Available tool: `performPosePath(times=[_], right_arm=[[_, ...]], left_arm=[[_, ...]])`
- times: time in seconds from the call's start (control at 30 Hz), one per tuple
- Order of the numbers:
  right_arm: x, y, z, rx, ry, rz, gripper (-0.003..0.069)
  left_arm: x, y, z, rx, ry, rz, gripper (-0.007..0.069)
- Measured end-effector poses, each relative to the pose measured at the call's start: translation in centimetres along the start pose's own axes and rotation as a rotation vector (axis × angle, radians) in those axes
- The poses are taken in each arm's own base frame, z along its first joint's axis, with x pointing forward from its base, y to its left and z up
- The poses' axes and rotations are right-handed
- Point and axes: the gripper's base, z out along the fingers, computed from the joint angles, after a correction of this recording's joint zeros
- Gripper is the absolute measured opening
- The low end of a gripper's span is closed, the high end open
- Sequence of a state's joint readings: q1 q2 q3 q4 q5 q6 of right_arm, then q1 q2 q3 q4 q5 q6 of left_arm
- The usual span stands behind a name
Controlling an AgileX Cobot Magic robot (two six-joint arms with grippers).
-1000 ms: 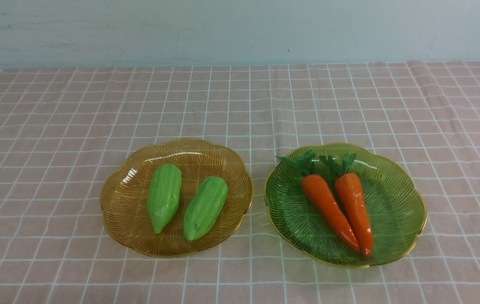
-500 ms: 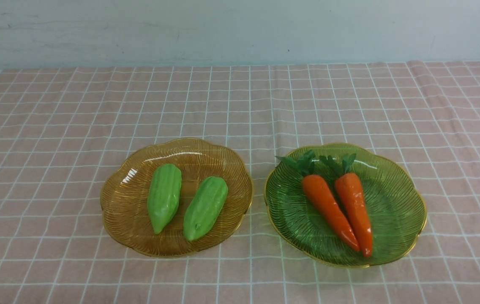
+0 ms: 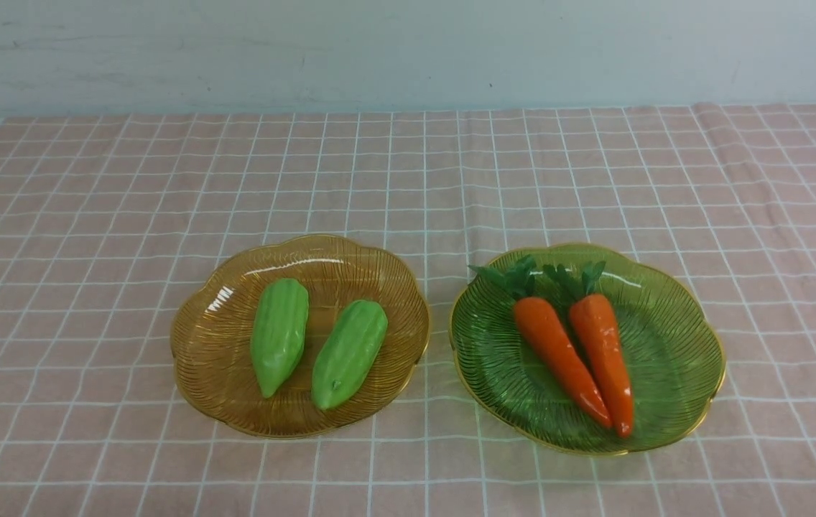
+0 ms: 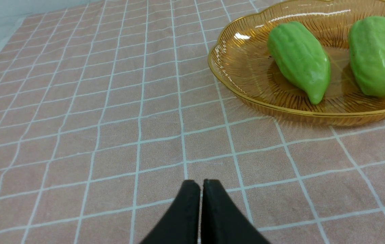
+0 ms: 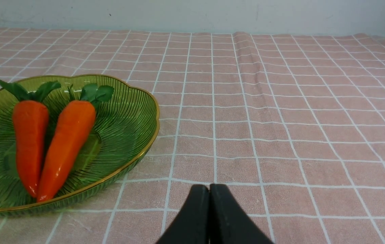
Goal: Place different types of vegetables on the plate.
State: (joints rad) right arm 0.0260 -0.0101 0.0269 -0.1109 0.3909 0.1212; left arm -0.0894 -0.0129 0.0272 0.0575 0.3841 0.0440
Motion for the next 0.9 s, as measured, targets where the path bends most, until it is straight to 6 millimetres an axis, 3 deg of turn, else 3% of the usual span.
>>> performPosePath(times=[0.9], right_arm=[[0.00,0.00,0.00,0.000,0.000,0.009,-0.0015]], left_arm=[[0.00,0.00,0.00,0.000,0.000,0.000,-0.0003]])
